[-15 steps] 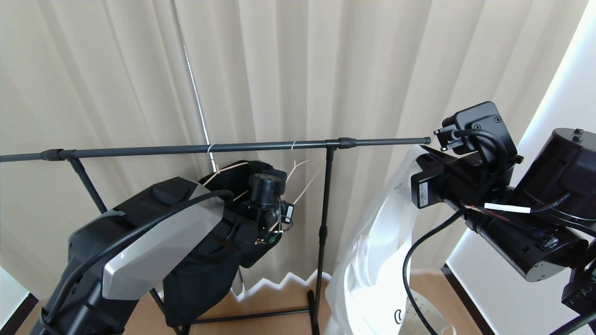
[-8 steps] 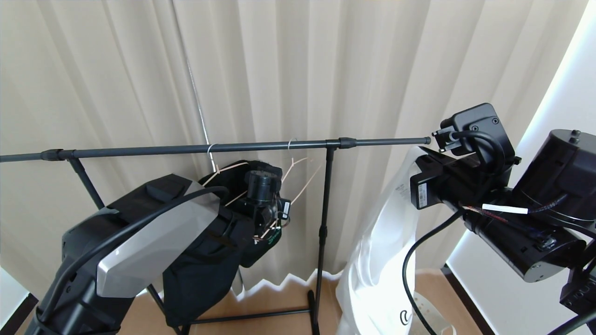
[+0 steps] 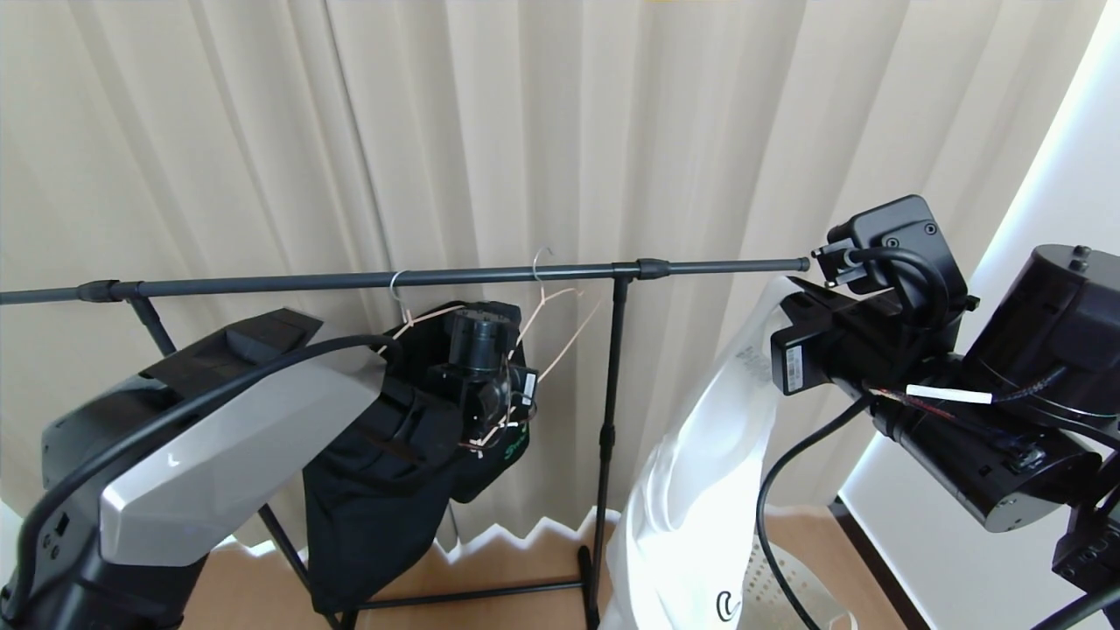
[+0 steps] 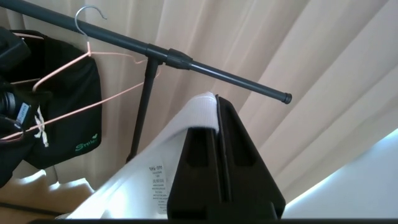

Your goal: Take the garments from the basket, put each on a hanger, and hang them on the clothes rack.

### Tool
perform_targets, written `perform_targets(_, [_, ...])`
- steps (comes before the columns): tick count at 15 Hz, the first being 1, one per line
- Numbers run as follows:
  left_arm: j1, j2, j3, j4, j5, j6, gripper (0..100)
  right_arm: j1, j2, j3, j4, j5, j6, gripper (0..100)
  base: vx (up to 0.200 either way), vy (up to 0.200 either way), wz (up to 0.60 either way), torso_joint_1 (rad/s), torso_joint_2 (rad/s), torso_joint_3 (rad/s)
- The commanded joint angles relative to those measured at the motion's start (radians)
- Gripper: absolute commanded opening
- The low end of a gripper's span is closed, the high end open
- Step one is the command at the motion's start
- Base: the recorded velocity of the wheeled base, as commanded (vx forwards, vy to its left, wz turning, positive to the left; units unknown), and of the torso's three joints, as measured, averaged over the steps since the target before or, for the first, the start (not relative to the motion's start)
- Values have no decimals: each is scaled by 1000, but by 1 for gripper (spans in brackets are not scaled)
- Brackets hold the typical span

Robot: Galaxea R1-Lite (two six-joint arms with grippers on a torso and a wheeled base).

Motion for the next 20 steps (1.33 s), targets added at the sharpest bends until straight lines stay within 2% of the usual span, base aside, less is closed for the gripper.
perform_targets(1, [-2, -75, 72, -2, 5, -7, 0, 0, -2, 1, 0, -2, 0, 0, 0, 0, 0, 0, 0, 0])
perform_targets(5, [-27, -222, 226, -2, 6, -47, 0, 0, 3, 2, 0, -2, 0, 0, 0, 0, 0, 0, 0, 0])
perform_targets(7, [-45, -328, 371, -31, 6, -69, 0, 2, 3, 4, 0, -2, 0, 0, 0, 0, 0, 0, 0, 0])
perform_targets(11, [-73, -508, 721, -246, 5, -66, 0, 3, -2, 5, 0, -5, 0, 0, 0, 0, 0, 0, 0, 0])
perform_targets(15, [-169, -618, 1048, -442, 5, -64, 0, 3, 3, 24, 0, -8, 1, 0, 0, 0, 0, 0, 0, 0])
perform_targets(18, [-266, -624, 1221, -657, 3, -64, 0, -3, 5, 33, 1, -12, 0, 0, 0, 0, 0, 0, 0, 0])
perform_targets(19, [-266, -624, 1221, -657, 3, -64, 0, -3, 5, 33, 1, -12, 0, 0, 0, 0, 0, 0, 0, 0])
perform_targets(20, [-287, -618, 1289, -743, 3, -38, 0, -24, 26, 32, 0, -31, -2, 0, 0, 0, 0, 0, 0, 0])
